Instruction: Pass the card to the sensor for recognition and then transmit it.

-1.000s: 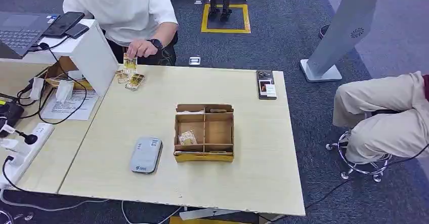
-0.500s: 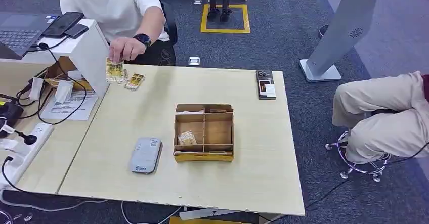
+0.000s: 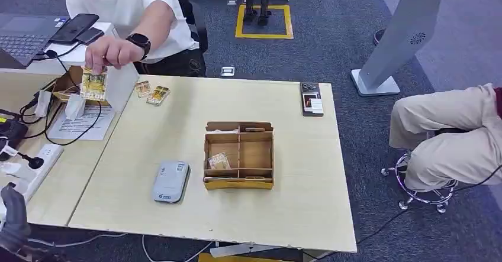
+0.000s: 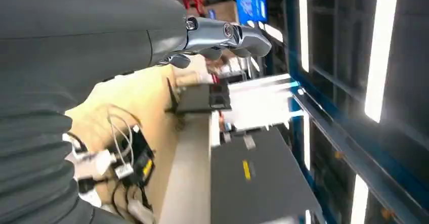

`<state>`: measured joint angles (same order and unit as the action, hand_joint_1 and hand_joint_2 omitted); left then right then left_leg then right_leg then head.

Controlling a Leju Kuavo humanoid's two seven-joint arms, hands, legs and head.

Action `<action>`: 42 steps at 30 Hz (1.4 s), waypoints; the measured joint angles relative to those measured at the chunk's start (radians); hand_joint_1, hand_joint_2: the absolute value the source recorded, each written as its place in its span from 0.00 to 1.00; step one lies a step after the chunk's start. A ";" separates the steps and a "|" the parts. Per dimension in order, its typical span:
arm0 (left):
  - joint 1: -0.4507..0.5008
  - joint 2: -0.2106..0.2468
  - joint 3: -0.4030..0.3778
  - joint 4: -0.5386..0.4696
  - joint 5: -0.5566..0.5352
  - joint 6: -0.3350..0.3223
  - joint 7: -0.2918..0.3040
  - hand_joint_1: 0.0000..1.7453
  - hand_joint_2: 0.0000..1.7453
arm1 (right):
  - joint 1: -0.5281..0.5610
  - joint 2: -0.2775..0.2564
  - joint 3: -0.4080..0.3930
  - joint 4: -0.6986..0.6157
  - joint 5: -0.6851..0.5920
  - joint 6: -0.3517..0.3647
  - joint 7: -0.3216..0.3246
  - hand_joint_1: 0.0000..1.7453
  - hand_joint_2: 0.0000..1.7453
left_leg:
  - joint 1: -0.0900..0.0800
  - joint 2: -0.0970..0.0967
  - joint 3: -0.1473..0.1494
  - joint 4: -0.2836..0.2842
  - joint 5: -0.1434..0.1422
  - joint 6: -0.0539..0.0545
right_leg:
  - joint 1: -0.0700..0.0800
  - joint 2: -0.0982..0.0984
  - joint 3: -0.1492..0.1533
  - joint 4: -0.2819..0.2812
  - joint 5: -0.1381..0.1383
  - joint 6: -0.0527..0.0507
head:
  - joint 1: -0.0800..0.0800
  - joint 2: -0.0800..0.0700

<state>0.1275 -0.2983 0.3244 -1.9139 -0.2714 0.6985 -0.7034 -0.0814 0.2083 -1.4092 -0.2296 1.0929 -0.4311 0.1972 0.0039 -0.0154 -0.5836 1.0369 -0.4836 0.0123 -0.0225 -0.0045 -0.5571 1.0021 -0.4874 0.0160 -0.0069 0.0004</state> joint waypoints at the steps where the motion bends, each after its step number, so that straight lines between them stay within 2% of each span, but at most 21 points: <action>1: -0.003 0.000 -0.014 0.000 -0.024 0.000 0.000 0.00 1.00 | 0.000 0.000 0.001 0.000 0.002 0.002 0.000 0.00 1.00 | 0.000 0.000 0.000 0.000 0.000 0.000 | 0.000 0.000 0.000 0.000 0.000 0.000 | 0.000 0.000; 6: -0.013 0.000 -0.059 0.030 -0.133 0.000 0.000 0.00 1.00 | 0.000 0.000 0.006 0.000 0.008 0.012 0.000 0.00 1.00 | 0.000 0.000 0.000 0.000 0.000 0.000 | 0.000 0.000 0.000 0.000 0.000 0.000 | 0.000 0.000; 12: -0.023 0.000 -0.075 0.098 -0.385 0.000 0.000 0.00 1.00 | 0.000 0.000 0.024 0.000 0.021 0.016 0.003 0.00 1.00 | 0.000 0.001 0.000 0.000 0.000 0.000 | 0.000 0.001 -0.001 0.000 0.000 0.000 | 0.000 0.000; 22: -0.026 0.000 -0.076 0.122 -0.416 0.000 0.000 0.00 1.00 | 0.000 0.000 0.026 0.000 0.026 0.016 0.003 0.00 1.00 | 0.000 0.001 0.000 0.000 0.000 0.000 | 0.000 0.001 -0.001 0.000 0.000 0.000 | 0.000 0.000; 23: -0.038 0.003 -0.076 0.158 -0.498 0.000 0.000 0.00 1.00 | 0.000 0.000 0.029 0.000 0.037 0.028 0.003 0.00 1.00 | 0.000 0.001 0.000 0.000 0.000 0.000 | 0.000 0.001 -0.001 0.000 0.000 0.000 | 0.000 0.000; 24: -0.099 0.017 -0.057 0.215 -0.726 0.001 0.000 0.00 1.00 | -0.001 -0.004 0.046 0.000 0.056 0.047 0.003 0.00 1.00 | 0.000 0.001 0.000 0.000 0.000 0.000 | 0.000 0.001 -0.001 0.000 0.000 0.000 | 0.000 0.000; 26: -0.147 0.026 -0.032 0.243 -0.823 0.001 0.003 0.00 1.00 | -0.001 -0.008 0.052 0.000 0.061 0.052 0.003 0.00 1.00 | 0.000 0.001 0.000 0.000 0.001 0.000 | 0.000 0.001 0.000 0.000 0.001 0.000 | 0.000 0.000; 29: -0.198 0.039 -0.001 0.279 -0.866 0.001 0.005 0.00 1.00 | 0.000 -0.014 0.062 0.000 0.065 0.052 0.003 0.00 1.00 | 0.000 0.001 0.000 0.000 0.001 -0.001 | 0.000 0.001 0.000 0.000 0.001 -0.001 | 0.000 0.000; 31: -0.217 0.042 0.010 0.294 -0.876 0.001 0.006 0.00 1.00 | 0.000 -0.016 0.066 0.000 0.065 0.052 0.003 0.00 1.00 | 0.000 0.001 0.000 0.000 0.001 -0.001 | 0.000 0.001 -0.001 0.000 0.001 -0.001 | 0.000 0.000; 35: -0.238 0.042 0.020 0.319 -0.815 0.001 0.006 0.00 1.00 | -0.001 -0.017 0.068 0.000 0.059 0.051 0.002 0.00 1.00 | 0.000 0.001 0.000 0.000 0.001 -0.001 | 0.000 0.001 -0.001 0.000 0.001 -0.001 | 0.000 0.000; 42: -0.215 0.037 0.014 0.336 -0.460 0.001 0.005 0.00 1.00 | -0.001 -0.017 0.068 0.000 0.054 0.041 0.002 0.00 1.00 | 0.000 0.001 -0.001 0.000 0.001 -0.001 | 0.000 0.001 -0.001 0.000 0.001 -0.001 | 0.000 0.000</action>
<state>-0.0880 -0.2609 0.3380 -1.5774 -0.7314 0.6996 -0.6985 -0.0820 0.1911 -1.3413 -0.2296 1.1467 -0.3903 0.1995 0.0039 -0.0144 -0.5844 1.0369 -0.4825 0.0115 -0.0225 -0.0035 -0.5586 1.0023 -0.4862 0.0150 -0.0069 0.0004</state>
